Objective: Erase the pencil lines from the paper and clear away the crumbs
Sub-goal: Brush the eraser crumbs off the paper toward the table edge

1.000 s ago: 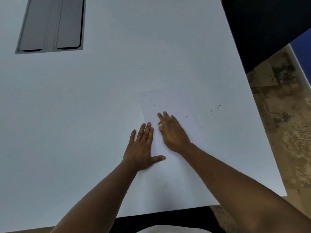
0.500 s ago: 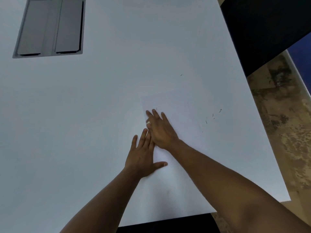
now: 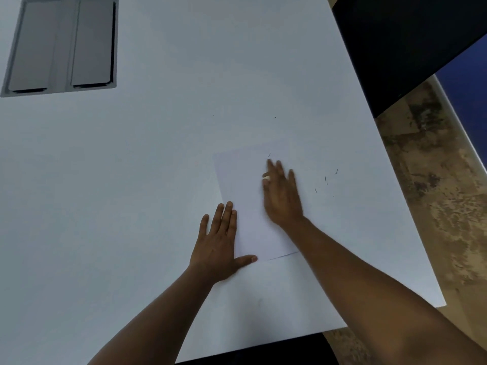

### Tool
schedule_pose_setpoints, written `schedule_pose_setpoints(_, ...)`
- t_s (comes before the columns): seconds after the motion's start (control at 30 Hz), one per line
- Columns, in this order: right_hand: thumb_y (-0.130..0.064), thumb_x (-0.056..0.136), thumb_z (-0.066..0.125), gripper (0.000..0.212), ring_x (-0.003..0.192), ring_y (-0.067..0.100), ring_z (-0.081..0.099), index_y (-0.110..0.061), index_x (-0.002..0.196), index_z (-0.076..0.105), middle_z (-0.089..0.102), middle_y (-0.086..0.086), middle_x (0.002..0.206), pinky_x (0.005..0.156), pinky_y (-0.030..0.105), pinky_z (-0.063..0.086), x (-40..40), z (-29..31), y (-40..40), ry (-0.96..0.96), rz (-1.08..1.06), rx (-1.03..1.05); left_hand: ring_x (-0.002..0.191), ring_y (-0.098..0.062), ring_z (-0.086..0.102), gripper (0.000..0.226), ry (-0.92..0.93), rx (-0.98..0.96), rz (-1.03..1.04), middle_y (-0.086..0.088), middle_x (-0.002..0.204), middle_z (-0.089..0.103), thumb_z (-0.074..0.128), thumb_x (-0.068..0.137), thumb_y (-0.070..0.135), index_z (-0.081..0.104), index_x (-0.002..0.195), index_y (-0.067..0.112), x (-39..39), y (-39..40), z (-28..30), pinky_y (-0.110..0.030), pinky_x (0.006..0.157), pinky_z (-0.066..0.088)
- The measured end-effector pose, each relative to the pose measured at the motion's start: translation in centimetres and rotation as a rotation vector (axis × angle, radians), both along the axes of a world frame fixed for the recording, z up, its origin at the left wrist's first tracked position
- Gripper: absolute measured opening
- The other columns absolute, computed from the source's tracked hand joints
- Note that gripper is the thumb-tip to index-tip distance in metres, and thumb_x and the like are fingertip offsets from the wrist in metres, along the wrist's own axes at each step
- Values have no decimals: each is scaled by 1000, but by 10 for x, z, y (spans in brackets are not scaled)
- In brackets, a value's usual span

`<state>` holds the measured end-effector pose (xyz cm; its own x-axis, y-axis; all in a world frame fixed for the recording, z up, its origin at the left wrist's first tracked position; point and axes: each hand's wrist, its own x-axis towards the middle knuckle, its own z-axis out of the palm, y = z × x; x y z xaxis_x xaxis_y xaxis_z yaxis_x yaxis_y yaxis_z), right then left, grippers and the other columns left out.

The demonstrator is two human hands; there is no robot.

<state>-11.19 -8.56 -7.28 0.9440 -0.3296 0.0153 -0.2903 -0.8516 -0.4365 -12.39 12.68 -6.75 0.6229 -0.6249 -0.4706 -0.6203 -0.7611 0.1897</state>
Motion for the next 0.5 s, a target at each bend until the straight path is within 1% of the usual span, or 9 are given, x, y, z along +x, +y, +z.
schedule_pose_setpoints(0.1,-31,104,17,56,150,24,23,-2,151,32,42,12,154,124,48,12,12,-1,27,80,160,-11,150,-23,-37,119,9,23,-7,-3,161,-42,19,83,95,-40,146,12,0,0,3,-49,123,-18)
schedule_pose_setpoints(0.17,-31,103,13,59,151,23,21,-3,150,34,39,10,156,124,50,10,18,-6,25,104,173,-38,150,-23,-36,119,11,20,-5,-3,161,-41,20,84,94,-40,145,12,0,-1,4,-49,124,-18)
schedule_pose_setpoints(0.27,-28,97,6,66,148,29,29,0,140,47,41,11,155,117,62,18,25,-16,-7,115,-37,-130,151,-21,-36,117,3,15,-9,-3,162,-40,22,85,92,-36,148,12,1,0,5,-49,126,-15)
schedule_pose_setpoints(0.3,-27,97,7,64,147,30,31,1,139,47,42,12,154,115,64,20,25,-16,-20,123,-142,-123,151,-21,-36,117,4,19,-12,-3,162,-41,23,85,92,-36,148,12,2,0,5,-50,126,-14)
schedule_pose_setpoints(0.37,-26,102,14,57,146,31,33,1,143,42,46,16,150,115,62,21,21,-15,-41,110,-311,-75,151,-21,-35,117,14,9,-16,-2,163,-40,23,85,92,-34,150,13,2,1,4,-50,126,-12)
schedule_pose_setpoints(0.4,-27,104,18,53,143,32,38,1,143,43,51,19,145,114,59,24,18,-12,-46,70,-349,-59,152,-20,-35,118,19,-11,-13,-2,163,-39,24,85,92,-32,152,13,2,2,4,-50,126,-12)
schedule_pose_setpoints(0.43,-29,105,22,51,134,34,48,0,138,49,58,19,135,110,56,31,14,-7,-47,8,-351,-54,152,-20,-34,117,23,-40,-8,-1,164,-38,24,85,92,-28,155,13,1,3,3,-49,126,-12)
schedule_pose_setpoints(0.47,-30,104,25,49,119,37,58,-2,128,56,64,18,122,101,53,41,11,-3,-44,-72,-313,-54,153,-19,-32,115,22,-76,0,0,165,-36,24,86,91,-23,158,15,1,5,2,-48,126,-13)
schedule_pose_setpoints(0.5,-31,103,28,45,104,39,62,-4,116,61,67,16,109,90,48,47,8,2,-38,-146,-258,-19,154,-18,-30,112,11,-116,10,1,166,-33,23,88,90,-18,161,16,2,8,0,-46,127,-13)
